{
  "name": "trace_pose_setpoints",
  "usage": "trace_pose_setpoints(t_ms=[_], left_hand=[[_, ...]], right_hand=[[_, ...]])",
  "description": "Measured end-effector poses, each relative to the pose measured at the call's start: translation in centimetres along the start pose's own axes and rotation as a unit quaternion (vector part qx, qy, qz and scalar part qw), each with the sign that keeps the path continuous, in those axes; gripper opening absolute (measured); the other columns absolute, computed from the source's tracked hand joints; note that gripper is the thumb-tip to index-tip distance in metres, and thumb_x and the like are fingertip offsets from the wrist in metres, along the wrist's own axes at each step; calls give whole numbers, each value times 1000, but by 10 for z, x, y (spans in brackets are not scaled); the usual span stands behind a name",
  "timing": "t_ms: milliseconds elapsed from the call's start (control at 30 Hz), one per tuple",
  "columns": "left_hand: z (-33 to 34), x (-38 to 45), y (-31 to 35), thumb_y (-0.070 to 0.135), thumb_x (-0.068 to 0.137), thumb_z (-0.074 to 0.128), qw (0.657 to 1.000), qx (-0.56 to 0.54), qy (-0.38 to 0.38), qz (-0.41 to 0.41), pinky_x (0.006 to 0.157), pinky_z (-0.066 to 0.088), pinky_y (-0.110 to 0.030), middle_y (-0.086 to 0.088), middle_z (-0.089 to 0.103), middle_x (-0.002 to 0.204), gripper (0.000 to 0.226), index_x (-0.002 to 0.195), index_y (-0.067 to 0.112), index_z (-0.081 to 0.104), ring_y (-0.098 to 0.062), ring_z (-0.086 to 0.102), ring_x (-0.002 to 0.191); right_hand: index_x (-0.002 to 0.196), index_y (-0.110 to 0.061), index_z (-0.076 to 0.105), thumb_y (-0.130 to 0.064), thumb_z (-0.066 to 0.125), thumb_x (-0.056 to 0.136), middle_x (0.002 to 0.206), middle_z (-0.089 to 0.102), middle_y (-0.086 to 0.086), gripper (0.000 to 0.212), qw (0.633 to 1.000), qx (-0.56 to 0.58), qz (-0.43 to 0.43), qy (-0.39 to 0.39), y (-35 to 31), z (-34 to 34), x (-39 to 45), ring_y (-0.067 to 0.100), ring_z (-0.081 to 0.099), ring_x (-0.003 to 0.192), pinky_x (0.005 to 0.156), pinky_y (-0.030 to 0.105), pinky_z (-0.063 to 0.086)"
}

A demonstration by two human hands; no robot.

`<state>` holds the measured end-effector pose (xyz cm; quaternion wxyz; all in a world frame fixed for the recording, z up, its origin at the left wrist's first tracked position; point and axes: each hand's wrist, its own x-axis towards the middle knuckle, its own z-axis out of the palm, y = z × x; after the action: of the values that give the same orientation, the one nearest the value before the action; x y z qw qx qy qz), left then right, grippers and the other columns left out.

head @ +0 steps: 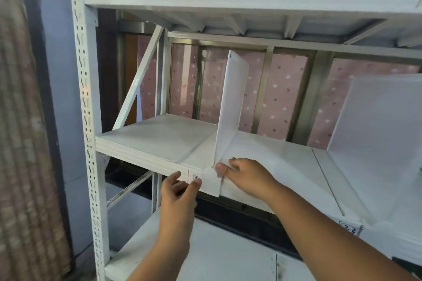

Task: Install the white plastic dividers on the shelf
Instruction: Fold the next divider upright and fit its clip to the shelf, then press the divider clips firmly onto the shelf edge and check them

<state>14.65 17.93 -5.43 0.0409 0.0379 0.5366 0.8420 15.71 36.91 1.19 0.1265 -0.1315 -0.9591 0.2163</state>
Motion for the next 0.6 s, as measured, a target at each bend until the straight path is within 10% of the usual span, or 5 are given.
trace_pose_setpoints(t_ms=[200,600], left_hand=[[-5,-18,-42,24,99,72,947,-217,-49,-233,78,64,-50,-25,64,133,31,126,14,64,-45,73,112],[30,-1,-60,20,100,69,906,-337,-115,-227,82,67,-54,-22,77,126,39,138,11,63,-45,76,110]], right_hand=[[150,-24,42,-103,33,55,160,29,-16,123,998,38,6,-59,6,-6,1,13,36,142,114,37,30],[154,-25,31,-70,63,79,164,18,-14,94,994,-58,-73,-52,24,4,7,9,21,148,117,33,24]])
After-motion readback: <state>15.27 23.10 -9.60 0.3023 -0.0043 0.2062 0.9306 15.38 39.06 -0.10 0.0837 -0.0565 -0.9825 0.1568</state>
